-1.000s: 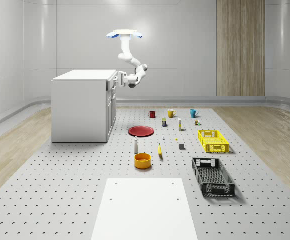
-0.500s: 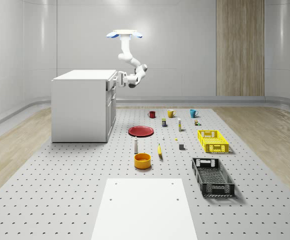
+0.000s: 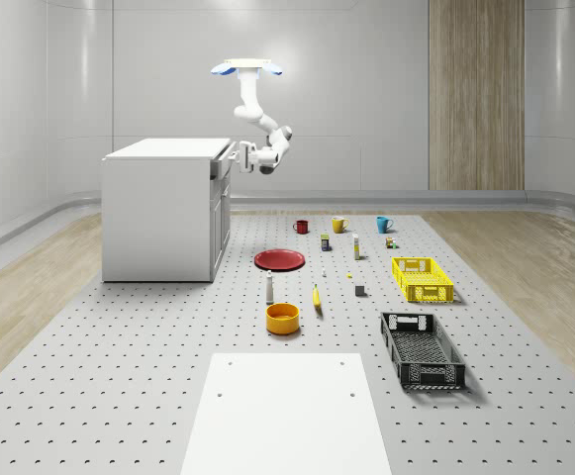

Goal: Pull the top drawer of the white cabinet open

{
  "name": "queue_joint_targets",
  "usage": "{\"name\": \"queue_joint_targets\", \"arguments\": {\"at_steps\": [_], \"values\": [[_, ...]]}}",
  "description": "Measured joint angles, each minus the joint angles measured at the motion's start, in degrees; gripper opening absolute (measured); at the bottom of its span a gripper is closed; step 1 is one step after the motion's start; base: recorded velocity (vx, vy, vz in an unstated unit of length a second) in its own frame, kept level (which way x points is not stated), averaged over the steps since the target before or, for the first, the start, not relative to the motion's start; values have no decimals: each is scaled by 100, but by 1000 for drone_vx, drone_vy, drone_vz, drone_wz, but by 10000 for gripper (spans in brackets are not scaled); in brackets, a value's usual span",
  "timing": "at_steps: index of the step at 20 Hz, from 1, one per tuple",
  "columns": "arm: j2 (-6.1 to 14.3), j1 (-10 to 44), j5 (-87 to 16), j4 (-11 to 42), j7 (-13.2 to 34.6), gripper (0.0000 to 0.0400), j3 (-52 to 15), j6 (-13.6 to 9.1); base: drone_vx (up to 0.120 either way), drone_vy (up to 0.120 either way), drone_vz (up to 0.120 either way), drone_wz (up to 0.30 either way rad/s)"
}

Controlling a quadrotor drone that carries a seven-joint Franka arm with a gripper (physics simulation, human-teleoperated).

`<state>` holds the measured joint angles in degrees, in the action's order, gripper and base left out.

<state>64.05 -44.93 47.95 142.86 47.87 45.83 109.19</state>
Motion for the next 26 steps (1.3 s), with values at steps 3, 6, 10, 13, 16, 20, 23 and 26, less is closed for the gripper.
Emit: {"name": "queue_joint_targets", "arguments": {"at_steps": [3,6,10,13,16,20,23,26], "values": [[106,-34,-199,-69,-8,196,128,-79,0,0,0,0],[128,-29,-273,-126,36,170,247,-174,0,0,0,0],[133,-4,-418,-228,-107,166,454,-357,0,0,0,0],[167,18,-520,-361,-4,141,589,-537,0,0,0,0],[169,35,-641,-495,-27,138,752,-726,0,53,0,0],[46,86,-752,-653,-364,165,1026,-1015,0,120,0,0],[34,114,-774,-813,-198,239,1088,-1193,0,120,0,0],[83,91,-827,-920,-36,274,1127,-1271,0,120,0,0]]}}
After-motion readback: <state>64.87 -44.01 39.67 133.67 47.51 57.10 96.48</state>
